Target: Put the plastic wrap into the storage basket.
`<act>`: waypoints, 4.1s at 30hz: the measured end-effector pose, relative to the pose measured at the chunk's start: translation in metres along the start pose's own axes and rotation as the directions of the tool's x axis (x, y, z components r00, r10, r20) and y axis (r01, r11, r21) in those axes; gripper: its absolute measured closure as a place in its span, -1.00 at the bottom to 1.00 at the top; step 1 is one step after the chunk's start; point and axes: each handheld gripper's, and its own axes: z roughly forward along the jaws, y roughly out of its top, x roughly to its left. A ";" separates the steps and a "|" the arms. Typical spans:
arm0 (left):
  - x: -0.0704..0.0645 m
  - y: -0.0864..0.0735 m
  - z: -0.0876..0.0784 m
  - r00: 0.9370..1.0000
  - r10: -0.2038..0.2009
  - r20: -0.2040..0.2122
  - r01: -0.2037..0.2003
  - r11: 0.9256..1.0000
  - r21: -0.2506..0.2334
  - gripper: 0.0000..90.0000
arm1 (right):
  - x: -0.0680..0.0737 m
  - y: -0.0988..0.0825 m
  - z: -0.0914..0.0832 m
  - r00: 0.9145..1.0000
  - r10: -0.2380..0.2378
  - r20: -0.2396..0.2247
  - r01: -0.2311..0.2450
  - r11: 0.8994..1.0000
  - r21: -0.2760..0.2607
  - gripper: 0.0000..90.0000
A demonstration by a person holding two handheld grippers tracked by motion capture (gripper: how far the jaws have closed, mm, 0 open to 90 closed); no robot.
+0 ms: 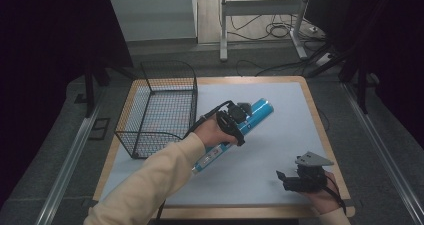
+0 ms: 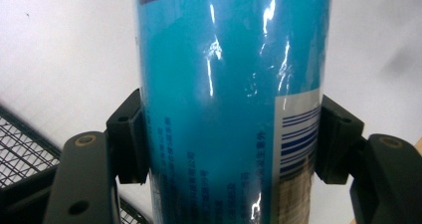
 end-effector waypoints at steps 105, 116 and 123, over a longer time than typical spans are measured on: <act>0.127 0.033 -0.068 0.977 -0.136 -0.165 0.138 0.990 0.002 -0.30 | -0.003 -0.001 0.001 1.000 0.006 0.007 -0.006 1.000 0.005 -0.74; 0.140 0.022 -0.060 0.973 -0.152 -0.175 0.158 0.987 0.023 -0.30 | -0.004 -0.002 0.002 1.000 0.008 0.013 -0.008 1.000 0.006 -0.74; 0.150 0.014 -0.058 0.968 -0.173 -0.183 0.181 0.983 0.028 -0.30 | -0.004 -0.002 0.002 1.000 0.009 0.012 -0.009 1.000 0.007 -0.74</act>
